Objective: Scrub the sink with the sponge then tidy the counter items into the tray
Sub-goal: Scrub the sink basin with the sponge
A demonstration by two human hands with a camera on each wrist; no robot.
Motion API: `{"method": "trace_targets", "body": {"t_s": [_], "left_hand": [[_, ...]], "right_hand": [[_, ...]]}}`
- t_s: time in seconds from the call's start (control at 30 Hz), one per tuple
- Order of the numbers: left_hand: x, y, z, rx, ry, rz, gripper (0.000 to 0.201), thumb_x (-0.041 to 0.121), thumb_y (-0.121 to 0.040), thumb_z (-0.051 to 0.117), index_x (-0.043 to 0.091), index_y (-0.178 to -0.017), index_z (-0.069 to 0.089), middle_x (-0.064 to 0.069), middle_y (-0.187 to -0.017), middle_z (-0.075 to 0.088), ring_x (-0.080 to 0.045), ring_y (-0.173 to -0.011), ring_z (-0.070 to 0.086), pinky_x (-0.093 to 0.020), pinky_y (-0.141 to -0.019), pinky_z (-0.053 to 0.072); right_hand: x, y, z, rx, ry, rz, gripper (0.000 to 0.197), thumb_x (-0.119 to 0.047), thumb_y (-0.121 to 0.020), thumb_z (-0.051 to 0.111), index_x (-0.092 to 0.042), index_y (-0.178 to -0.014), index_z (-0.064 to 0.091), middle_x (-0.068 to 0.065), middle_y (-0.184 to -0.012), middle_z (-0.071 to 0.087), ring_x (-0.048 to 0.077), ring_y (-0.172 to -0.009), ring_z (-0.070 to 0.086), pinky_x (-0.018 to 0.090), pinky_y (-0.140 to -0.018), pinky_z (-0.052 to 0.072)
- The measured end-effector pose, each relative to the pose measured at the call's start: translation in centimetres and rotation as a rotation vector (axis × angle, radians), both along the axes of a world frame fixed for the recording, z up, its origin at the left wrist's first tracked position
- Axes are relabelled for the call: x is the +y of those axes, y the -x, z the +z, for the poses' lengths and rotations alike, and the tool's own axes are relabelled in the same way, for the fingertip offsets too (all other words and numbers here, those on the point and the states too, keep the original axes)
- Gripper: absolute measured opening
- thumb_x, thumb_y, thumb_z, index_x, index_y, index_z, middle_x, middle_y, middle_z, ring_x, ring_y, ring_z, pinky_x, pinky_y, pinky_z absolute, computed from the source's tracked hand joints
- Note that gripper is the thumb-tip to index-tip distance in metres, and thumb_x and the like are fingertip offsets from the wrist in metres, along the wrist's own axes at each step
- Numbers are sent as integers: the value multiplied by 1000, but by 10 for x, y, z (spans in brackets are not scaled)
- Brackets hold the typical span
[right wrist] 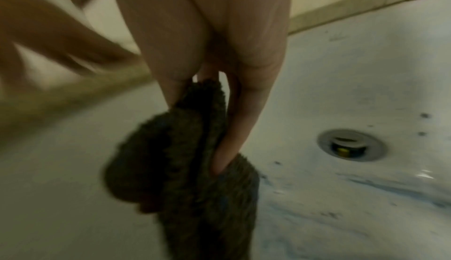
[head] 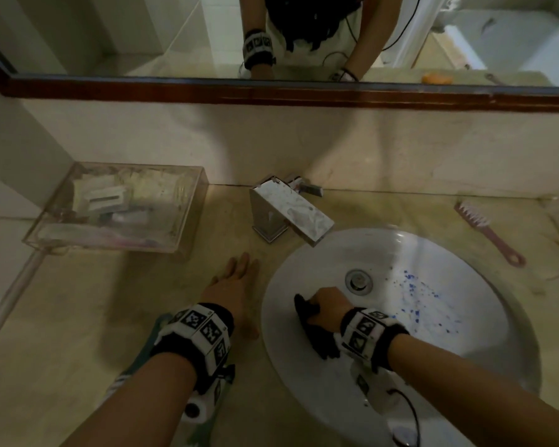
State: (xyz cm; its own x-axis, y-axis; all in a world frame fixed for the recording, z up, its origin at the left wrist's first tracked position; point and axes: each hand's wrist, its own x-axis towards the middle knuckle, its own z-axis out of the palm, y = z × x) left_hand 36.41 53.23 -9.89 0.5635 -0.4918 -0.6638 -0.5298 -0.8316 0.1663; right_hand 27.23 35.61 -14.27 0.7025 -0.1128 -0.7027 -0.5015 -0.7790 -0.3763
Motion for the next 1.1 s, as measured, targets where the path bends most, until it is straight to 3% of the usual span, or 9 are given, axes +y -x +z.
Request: {"method": "trace_targets", "body": {"t_s": [0.1, 0.23, 0.43, 0.53, 0.63, 0.77, 0.9, 1.0, 1.1], "left_hand": [[0, 0, 0, -6, 6, 0, 132, 36, -65, 84, 23, -152, -14, 2, -159, -25, -21, -150, -16, -45, -124, 8], [1, 1, -2, -22, 6, -7, 132, 39, -65, 83, 23, -152, -15, 2, -160, -24, -21, -150, -15, -46, -124, 8], [1, 0, -6, -39, 6, -15, 132, 40, -66, 82, 24, -151, -18, 3, -159, -26, -21, -150, -16, -44, -124, 8], [2, 0, -7, -42, 12, -17, 130, 38, -68, 81, 24, -151, -18, 4, -158, -27, -19, -150, -16, -43, -124, 9], [3, 0, -5, -32, 16, -12, 129, 36, -69, 81, 25, -150, -19, 5, -158, -29, -18, -150, -17, -41, -125, 8], [2, 0, 0, -6, -23, -17, 130, 37, -68, 81, 25, -151, -18, 5, -158, -28, -19, -150, -16, -42, -124, 10], [-13, 8, 19, -50, -98, -42, 106, 29, -82, 70, 18, -154, -8, -2, -161, -19, -23, -151, -10, -43, -124, 9], [-49, 26, 27, -154, -23, -167, 62, 14, -96, 48, 15, -152, 21, -8, -163, 2, -22, -150, 12, -37, -123, 12], [-92, 48, 14, 28, -13, -226, 50, 6, -94, 51, 11, -143, 42, -12, -153, 35, -26, -139, 38, -34, -116, 31]], "right_hand": [[20, 11, 13, 27, -84, 190, 30, -20, -90, 58, 3, -105, 67, 22, -109, 67, 30, -93, 63, 28, -73, 40], [50, 18, -10, 44, -54, 210, 37, -13, -90, 52, -3, -55, 45, 16, -64, 54, 22, -56, 44, 21, -54, 34], [42, -8, -29, 12, 4, -12, 51, -31, -98, 39, -13, -51, 31, 2, -55, 35, 15, -48, 34, 24, -59, 35], [31, -24, -26, -17, 24, -93, 42, -33, -100, 35, -5, -76, 55, 12, -83, 58, 26, -81, 61, 34, -80, 46], [19, -32, -20, -39, 34, -111, 46, -35, -101, 33, -1, -120, 57, 17, -124, 60, 30, -114, 57, 33, -97, 43], [5, -25, -8, 64, -53, 2, 37, -35, -94, 49, -2, -102, 65, 16, -102, 64, 34, -110, 61, 34, -84, 46], [-21, -3, 22, 192, -165, 116, 51, -19, -94, 55, -13, -143, 40, 11, -143, 47, 32, -130, 46, 38, -105, 42], [-41, 14, 30, 257, -106, 282, 54, -15, -95, 52, -18, -146, 34, 6, -149, 41, 27, -136, 40, 36, -112, 34], [-64, 30, 35, 326, -67, 346, 56, -19, -97, 50, -21, -148, 28, 2, -155, 32, 24, -141, 34, 39, -116, 30]]}}
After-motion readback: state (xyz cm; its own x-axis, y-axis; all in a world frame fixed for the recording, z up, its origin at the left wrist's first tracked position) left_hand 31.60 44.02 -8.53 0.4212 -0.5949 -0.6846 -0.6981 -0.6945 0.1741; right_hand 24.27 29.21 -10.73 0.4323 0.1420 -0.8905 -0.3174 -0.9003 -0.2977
